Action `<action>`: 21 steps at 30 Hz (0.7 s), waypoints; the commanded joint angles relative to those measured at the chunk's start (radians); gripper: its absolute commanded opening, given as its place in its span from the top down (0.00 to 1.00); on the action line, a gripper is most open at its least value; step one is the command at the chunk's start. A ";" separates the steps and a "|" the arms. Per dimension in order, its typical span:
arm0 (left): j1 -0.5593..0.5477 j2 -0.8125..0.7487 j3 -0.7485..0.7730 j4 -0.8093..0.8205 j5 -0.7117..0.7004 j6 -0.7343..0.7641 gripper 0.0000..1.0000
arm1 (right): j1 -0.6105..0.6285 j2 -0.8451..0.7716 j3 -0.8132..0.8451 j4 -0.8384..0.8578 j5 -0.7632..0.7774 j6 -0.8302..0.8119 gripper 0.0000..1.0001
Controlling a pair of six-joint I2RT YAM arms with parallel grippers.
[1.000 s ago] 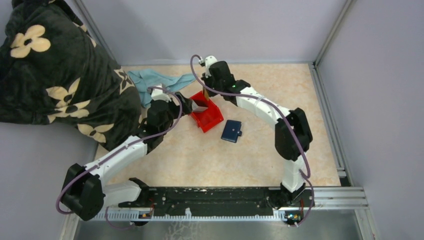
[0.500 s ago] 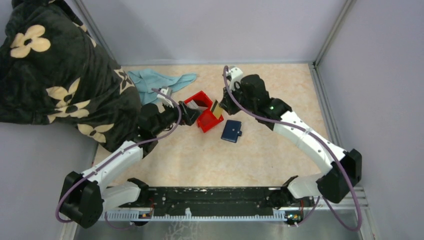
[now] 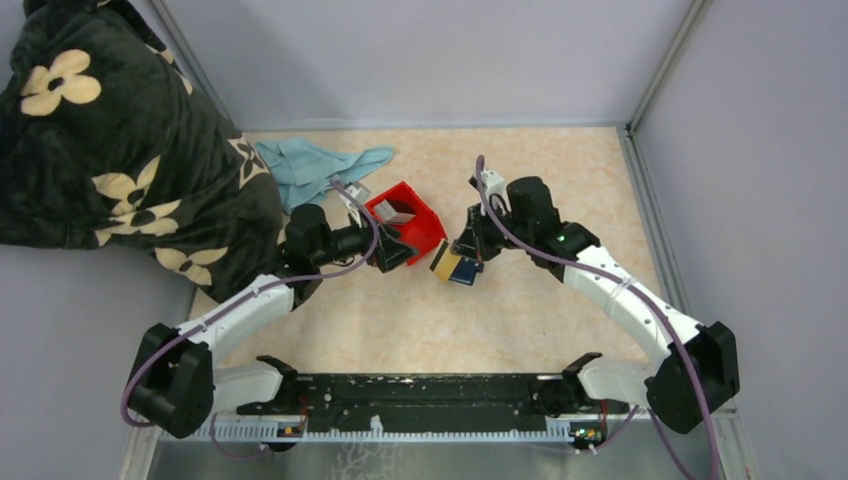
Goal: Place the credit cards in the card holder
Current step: Pick up the credit card from the storage box.
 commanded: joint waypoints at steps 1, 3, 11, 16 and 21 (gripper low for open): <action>0.002 0.043 0.042 0.007 0.149 0.046 0.00 | -0.030 -0.040 -0.002 0.118 -0.151 0.052 1.00; 0.001 0.064 0.051 0.003 0.186 0.050 0.02 | -0.038 -0.033 -0.002 0.133 -0.179 0.062 1.00; -0.006 0.126 0.093 -0.032 0.274 0.080 0.12 | -0.055 0.028 -0.011 0.217 -0.274 0.115 1.00; -0.008 0.176 0.124 -0.036 0.336 0.085 0.20 | -0.057 0.060 -0.019 0.267 -0.321 0.145 1.00; -0.009 0.215 0.150 -0.041 0.391 0.086 0.37 | -0.060 0.094 -0.010 0.281 -0.342 0.150 1.00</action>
